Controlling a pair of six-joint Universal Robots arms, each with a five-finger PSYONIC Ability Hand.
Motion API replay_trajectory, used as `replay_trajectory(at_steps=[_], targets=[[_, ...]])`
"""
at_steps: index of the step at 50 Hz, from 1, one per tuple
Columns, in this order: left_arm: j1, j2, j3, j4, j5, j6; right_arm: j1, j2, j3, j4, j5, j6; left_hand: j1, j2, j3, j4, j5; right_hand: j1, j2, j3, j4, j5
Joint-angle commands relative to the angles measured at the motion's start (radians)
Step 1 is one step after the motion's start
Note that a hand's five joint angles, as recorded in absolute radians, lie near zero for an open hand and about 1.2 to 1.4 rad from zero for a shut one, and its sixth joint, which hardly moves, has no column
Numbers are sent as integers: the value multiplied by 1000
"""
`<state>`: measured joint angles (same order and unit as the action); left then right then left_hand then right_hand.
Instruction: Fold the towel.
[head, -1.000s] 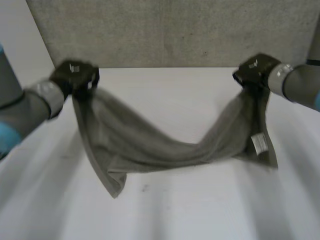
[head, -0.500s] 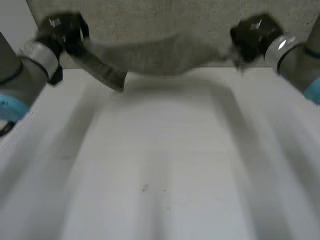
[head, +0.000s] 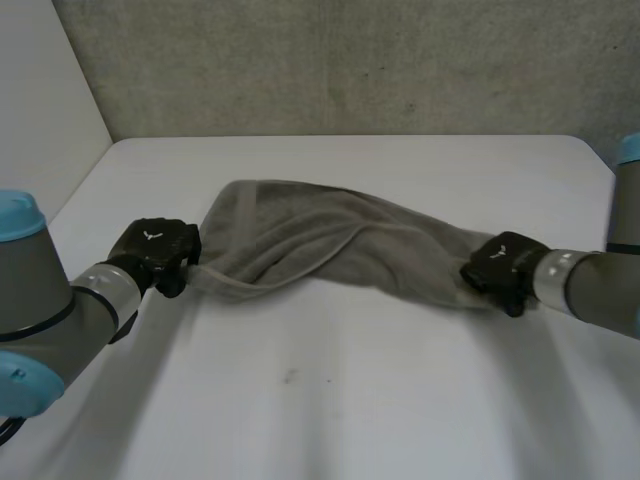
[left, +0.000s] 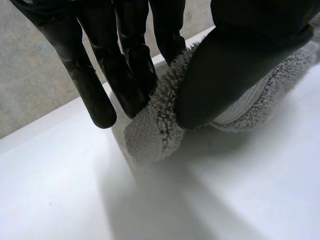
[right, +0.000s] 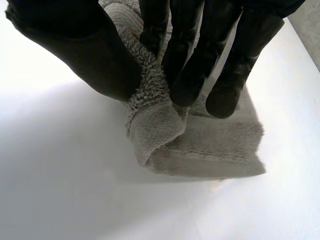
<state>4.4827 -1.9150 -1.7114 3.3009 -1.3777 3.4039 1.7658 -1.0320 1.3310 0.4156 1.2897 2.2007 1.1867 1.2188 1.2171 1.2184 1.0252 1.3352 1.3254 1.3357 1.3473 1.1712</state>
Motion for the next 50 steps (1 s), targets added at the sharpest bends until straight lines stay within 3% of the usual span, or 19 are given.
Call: replay_trajectory(at_steps=[1, 2, 3, 5, 7, 11, 13, 14, 16, 20, 32, 40, 50], targets=[[-3, 73, -66, -1, 25, -3, -60, -158, 195, 173, -4, -227, 210, 177, 179, 178, 197, 51, 60, 50, 38, 40], [-3, 85, -76, -1, 28, -3, -68, -166, 218, 210, -7, -271, 210, 177, 179, 178, 197, -380, -370, -380, -392, -390], [-3, 85, -76, -1, 28, -3, -68, -166, 218, 210, -7, -271, 210, 177, 179, 178, 197, -384, -374, -385, -396, -395], [-2, 105, -94, 0, 31, -3, -80, -172, 221, 242, -21, -306, 210, 177, 179, 178, 197, -1042, -1032, -1043, -1054, -1053], [-2, 109, -100, 0, 31, -3, -84, -177, 205, 230, -42, -293, 210, 177, 179, 178, 197, -1161, -1151, -1161, -1173, -1171], [-2, 110, -108, 0, 32, -3, -88, -184, 132, 192, -101, -177, 210, 177, 179, 178, 197, -1161, -1151, -1161, -1173, -1171], [-2, 111, -117, 0, 31, -2, -98, -184, 47, 157, -162, 13, 210, 177, 179, 178, 197, -1161, -1151, -1161, -1173, -1171], [-2, 111, -117, 0, 31, -2, -98, -184, 46, 157, -162, 14, 210, 177, 179, 178, 197, -1161, -1151, -1161, -1173, -1171], [-2, 111, -119, 0, 31, -2, -111, -177, -30, 147, -214, 172, 210, 177, 179, 178, 197, -1161, -1151, -1161, -1173, -1171], [-2, 117, -125, 0, 31, -2, -106, -145, -88, 140, -242, 267, 210, 177, 179, 178, 197, -1161, -1151, -1161, -1173, -1171], [3, 163, -123, 0, 32, -2, -22, 133, -377, 140, -179, 523, 210, 177, 179, 178, 197, -1161, -1151, -1161, -1173, -1171], [3, 194, -123, 0, 31, -2, 33, 272, -501, 141, -89, 593, 210, 177, 179, 178, 197, -1083, -1073, -1084, -1095, -1094], [7, 197, -120, 5, 31, -2, 75, 378, -601, 138, -38, 613, 210, 177, 179, 178, 197, -963, -953, -963, -975, -973]])
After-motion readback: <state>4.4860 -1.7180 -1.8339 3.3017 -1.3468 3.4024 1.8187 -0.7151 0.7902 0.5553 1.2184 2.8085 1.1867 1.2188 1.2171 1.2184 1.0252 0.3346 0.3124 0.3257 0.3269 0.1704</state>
